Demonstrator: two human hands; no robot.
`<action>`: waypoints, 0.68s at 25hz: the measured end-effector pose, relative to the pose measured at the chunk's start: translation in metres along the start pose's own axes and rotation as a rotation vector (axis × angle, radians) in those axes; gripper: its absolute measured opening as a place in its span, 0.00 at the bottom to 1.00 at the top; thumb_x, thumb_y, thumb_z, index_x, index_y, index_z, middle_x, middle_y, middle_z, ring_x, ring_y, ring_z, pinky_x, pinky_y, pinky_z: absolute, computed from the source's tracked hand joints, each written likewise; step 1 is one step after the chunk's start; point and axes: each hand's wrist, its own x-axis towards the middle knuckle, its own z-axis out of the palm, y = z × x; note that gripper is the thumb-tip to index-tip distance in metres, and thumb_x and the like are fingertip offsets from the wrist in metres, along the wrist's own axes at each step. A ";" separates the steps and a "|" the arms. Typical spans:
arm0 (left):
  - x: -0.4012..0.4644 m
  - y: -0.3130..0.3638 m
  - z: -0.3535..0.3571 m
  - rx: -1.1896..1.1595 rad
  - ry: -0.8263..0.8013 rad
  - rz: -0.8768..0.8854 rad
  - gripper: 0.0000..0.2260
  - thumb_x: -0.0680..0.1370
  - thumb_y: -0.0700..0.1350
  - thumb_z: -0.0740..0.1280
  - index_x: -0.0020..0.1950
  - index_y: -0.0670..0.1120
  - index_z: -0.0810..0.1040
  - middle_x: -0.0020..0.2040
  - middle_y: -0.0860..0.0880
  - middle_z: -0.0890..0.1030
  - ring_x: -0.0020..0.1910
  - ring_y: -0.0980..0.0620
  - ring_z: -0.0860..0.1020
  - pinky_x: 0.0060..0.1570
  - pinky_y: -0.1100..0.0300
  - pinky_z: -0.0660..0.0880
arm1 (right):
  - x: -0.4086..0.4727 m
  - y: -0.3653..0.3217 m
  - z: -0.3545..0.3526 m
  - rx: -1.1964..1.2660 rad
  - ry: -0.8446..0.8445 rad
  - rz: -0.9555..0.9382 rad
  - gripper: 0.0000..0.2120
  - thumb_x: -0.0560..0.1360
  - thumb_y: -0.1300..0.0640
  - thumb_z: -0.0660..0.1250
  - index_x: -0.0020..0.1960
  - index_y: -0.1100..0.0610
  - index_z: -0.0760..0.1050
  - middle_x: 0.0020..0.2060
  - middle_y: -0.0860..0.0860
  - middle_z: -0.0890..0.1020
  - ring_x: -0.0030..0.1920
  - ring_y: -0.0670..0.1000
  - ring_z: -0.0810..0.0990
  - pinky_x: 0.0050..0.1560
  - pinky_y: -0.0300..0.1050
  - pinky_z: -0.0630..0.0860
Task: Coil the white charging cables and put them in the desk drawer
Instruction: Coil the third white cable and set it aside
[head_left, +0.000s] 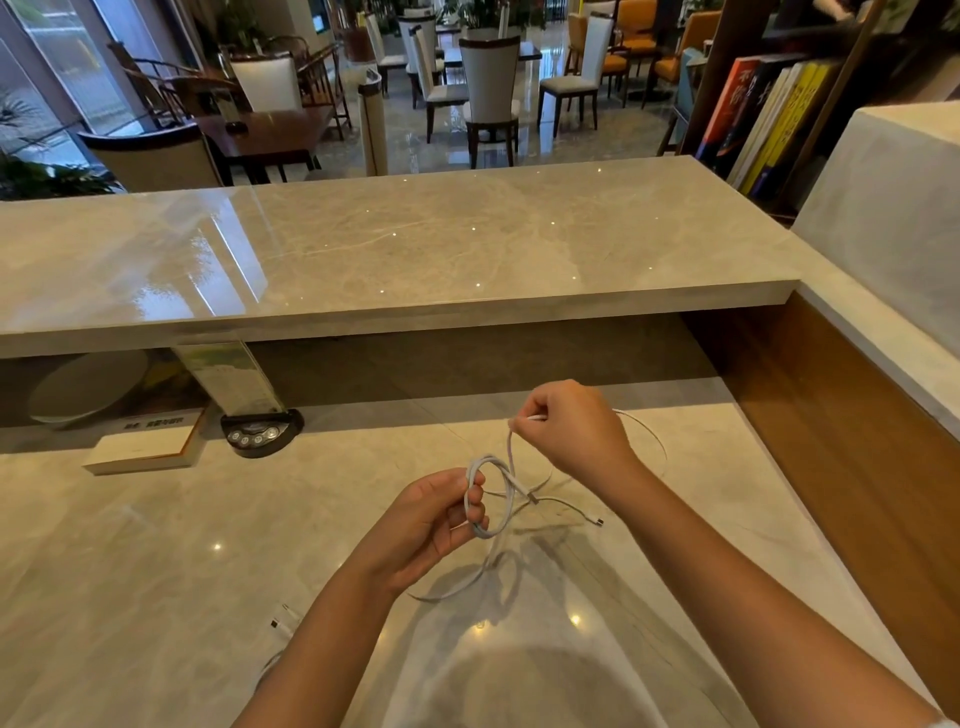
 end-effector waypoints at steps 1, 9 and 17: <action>0.000 -0.001 0.001 0.012 0.015 0.003 0.08 0.78 0.37 0.58 0.46 0.40 0.77 0.34 0.47 0.77 0.31 0.55 0.76 0.40 0.61 0.79 | -0.003 -0.004 0.004 0.050 -0.028 -0.004 0.12 0.75 0.54 0.62 0.40 0.60 0.81 0.37 0.55 0.84 0.33 0.52 0.77 0.35 0.45 0.72; 0.004 -0.006 0.006 0.045 0.140 0.139 0.13 0.80 0.40 0.59 0.59 0.40 0.78 0.54 0.41 0.82 0.55 0.48 0.80 0.57 0.58 0.76 | -0.058 -0.013 0.050 0.086 0.136 -0.231 0.13 0.78 0.51 0.59 0.62 0.46 0.74 0.42 0.49 0.75 0.37 0.49 0.76 0.33 0.41 0.72; -0.002 0.002 0.028 -0.269 0.174 0.158 0.12 0.79 0.40 0.59 0.50 0.40 0.82 0.48 0.40 0.84 0.49 0.47 0.83 0.52 0.56 0.78 | -0.059 0.005 0.069 -0.042 0.524 -0.474 0.15 0.76 0.52 0.60 0.61 0.50 0.77 0.37 0.49 0.76 0.28 0.47 0.72 0.25 0.36 0.68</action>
